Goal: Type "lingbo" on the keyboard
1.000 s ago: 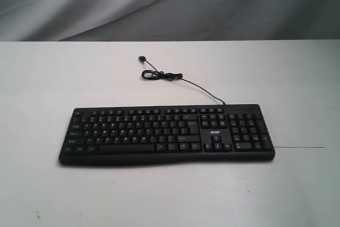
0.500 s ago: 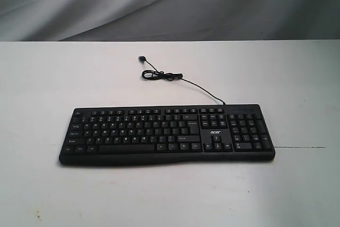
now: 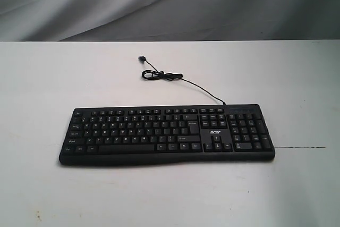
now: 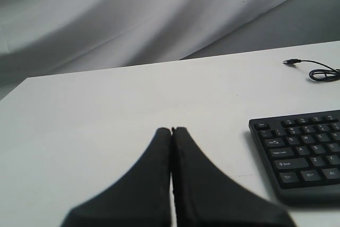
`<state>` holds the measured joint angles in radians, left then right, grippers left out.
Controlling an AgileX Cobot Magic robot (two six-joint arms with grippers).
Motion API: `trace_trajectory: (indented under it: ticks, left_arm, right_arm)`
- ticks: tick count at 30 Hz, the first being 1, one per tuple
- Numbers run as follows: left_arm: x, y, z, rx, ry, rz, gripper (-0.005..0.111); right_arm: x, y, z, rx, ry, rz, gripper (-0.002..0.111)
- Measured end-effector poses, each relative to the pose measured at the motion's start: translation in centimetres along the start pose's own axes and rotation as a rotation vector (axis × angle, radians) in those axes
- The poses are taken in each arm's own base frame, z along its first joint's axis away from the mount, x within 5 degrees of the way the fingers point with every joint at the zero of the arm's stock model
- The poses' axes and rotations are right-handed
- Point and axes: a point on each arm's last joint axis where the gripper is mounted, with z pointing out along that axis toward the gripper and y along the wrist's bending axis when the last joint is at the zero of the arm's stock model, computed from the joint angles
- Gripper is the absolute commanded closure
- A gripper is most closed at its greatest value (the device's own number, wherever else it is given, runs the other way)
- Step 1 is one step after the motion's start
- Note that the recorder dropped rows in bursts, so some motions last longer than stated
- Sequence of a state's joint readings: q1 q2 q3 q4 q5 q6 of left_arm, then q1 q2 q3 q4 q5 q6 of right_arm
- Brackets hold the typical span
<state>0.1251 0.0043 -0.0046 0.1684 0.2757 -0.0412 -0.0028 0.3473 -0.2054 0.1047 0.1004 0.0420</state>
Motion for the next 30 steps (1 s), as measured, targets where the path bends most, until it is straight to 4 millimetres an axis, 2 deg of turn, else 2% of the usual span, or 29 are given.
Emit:
trace_trajectory:
  ticks: [5,14,17,21,30]
  left_arm:
    - [0.0,0.0,0.0,0.000,0.000,0.000,0.107]
    - [0.0,0.0,0.0,0.000,0.000,0.000,0.107]
    - [0.0,0.0,0.0,0.000,0.000,0.000,0.107]
    - [0.0,0.0,0.0,0.000,0.000,0.000,0.107]
    - [0.0,0.0,0.0,0.000,0.000,0.000,0.107]
  right_arm:
    - [2.9,-0.4,-0.9,0.001,-0.003,0.041,0.108]
    - [5.2,-0.8,-2.1,-0.004,-0.064,-0.001,0.108]
    - [5.6,-0.8,-2.4,-0.003,-0.057,-0.011,0.108]
    - [6.8,-1.0,-2.4,0.016,0.078,-0.027,0.108]
    - [7.0,-1.1,-2.5,0.020,0.101,-0.029,0.108]
